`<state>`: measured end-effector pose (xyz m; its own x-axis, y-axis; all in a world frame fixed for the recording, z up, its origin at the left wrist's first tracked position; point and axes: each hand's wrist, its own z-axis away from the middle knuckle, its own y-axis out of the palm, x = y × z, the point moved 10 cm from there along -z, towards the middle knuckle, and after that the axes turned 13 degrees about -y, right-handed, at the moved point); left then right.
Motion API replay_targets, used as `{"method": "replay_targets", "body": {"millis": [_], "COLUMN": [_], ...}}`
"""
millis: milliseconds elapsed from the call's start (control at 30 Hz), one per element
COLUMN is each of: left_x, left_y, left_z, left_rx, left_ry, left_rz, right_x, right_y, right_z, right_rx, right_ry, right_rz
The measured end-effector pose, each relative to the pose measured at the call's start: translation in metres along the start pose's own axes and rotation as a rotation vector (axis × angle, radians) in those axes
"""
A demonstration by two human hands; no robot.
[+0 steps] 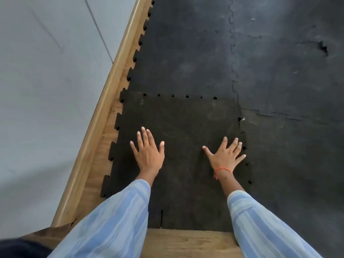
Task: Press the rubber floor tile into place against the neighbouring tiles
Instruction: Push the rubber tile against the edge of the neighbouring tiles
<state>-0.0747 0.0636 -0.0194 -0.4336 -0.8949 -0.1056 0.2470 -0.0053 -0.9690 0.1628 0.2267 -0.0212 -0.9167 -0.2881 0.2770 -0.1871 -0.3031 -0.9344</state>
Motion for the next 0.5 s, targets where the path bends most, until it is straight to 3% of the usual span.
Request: {"method": "replay_targets", "body": {"millis": [167,300,500], "left_x": [0.067,0.073,0.073], "left_y": [0.015,0.013,0.005], "left_z": [-0.043,-0.057,-0.059], "left_rx": [0.190,0.291,0.272], "left_ry": [-0.413,-0.471,-0.498], "left_rz": [0.203,0.251,0.239], "right_x": [-0.028,-0.038,-0.048], "right_y": [-0.004,-0.004,-0.013], "right_z": [-0.003,0.001,0.000], "right_rx": [-0.052,0.011,-0.032], "right_ry": [0.173,0.284,0.349], "right_rz": [-0.068,-0.097,-0.207]}}
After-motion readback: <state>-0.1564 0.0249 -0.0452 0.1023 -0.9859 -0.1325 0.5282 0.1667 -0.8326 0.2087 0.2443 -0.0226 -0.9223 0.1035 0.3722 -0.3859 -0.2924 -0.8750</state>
